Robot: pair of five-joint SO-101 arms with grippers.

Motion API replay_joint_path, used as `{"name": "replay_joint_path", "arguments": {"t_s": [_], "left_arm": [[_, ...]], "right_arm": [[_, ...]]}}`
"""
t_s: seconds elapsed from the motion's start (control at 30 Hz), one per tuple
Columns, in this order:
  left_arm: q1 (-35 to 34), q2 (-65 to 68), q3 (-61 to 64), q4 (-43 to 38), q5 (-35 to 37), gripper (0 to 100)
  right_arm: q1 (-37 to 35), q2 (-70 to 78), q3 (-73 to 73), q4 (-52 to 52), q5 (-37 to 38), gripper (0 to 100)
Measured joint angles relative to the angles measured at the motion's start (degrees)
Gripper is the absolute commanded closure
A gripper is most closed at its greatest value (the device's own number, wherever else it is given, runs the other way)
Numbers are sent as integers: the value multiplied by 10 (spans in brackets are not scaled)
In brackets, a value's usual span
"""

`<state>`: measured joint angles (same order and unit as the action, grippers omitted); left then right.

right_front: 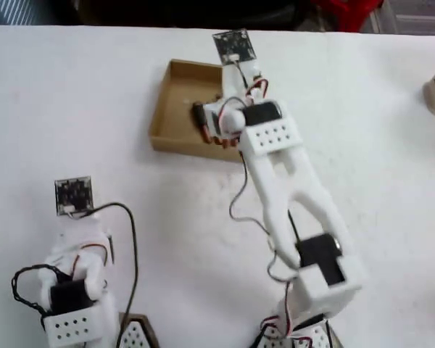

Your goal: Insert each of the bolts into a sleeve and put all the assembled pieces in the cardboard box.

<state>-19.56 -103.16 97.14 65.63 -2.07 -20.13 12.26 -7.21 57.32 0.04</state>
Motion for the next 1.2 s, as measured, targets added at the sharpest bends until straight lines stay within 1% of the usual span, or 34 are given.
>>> {"name": "replay_joint_path", "arguments": {"t_s": [0.1, 0.37, 0.53, 0.7, 0.77, 0.9, 0.97, 1.07, 1.2], "left_arm": [[0, 0, 0, 0, 0, 969], [0, 0, 0, 0, 0, 969], [0, 0, 0, 0, 0, 969], [0, 0, 0, 0, 0, 969], [0, 0, 0, 0, 0, 969], [0, 0, 0, 0, 0, 969], [0, 0, 0, 0, 0, 969], [0, 0, 0, 0, 0, 969], [0, 0, 0, 0, 0, 969]], "right_arm": [[10, 91, -90, 34, 0, 978], [21, 293, -277, 51, 1, 977], [20, 378, -366, 81, 69, 977], [24, 436, -456, 88, 77, 976], [25, 452, -483, 98, 77, 950], [23, 472, -527, 134, 79, 825], [20, 473, -541, 156, 83, 789], [25, 472, -556, 181, 83, 811], [25, 473, -600, 226, 83, 893]]}}
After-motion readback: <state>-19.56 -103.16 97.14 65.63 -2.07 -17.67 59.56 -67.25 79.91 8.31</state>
